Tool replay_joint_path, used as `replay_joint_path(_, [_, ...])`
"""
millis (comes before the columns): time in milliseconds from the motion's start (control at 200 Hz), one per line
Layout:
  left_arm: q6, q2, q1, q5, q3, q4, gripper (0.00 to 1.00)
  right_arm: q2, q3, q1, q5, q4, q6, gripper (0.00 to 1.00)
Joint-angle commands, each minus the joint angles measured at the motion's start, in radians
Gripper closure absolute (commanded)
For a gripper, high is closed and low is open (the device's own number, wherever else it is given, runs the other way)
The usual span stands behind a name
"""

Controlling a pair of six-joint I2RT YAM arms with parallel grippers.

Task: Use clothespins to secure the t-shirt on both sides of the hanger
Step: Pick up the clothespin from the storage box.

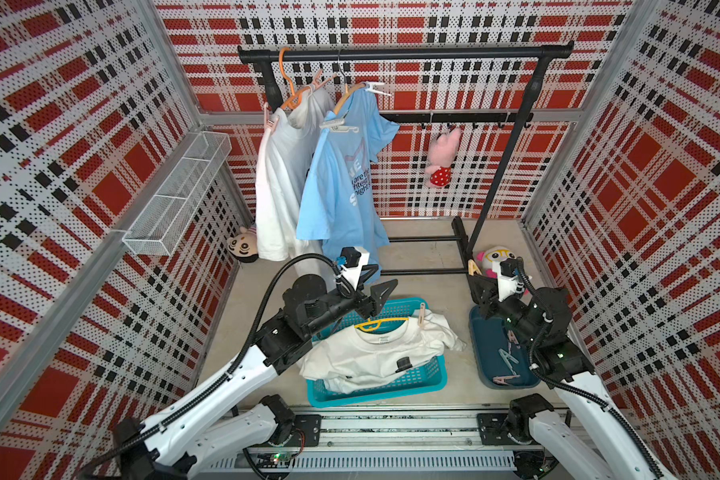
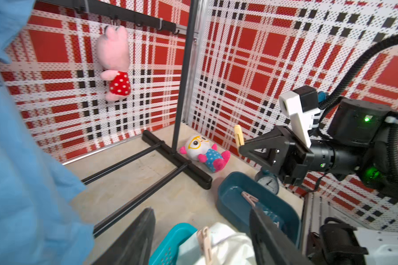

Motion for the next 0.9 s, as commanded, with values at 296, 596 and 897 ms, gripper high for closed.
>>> replay_joint_path(296, [-0.013, 0.162, -0.121, 0.120, 0.179, -0.134, 0.34, 0.026, 0.135, 0.088, -0.038, -0.141, -0.768, 1.00])
replay_joint_path(596, [0.072, 0.252, -0.142, 0.129, 0.291, -0.299, 0.35, 0.018, 0.163, 0.124, -0.032, -0.227, -1.118, 1.00])
replay_joint_path(897, [0.125, 0.317, -0.146, 0.109, 0.346, -0.338, 0.39, 0.023, 0.198, 0.153, -0.058, -0.271, -1.233, 1.00])
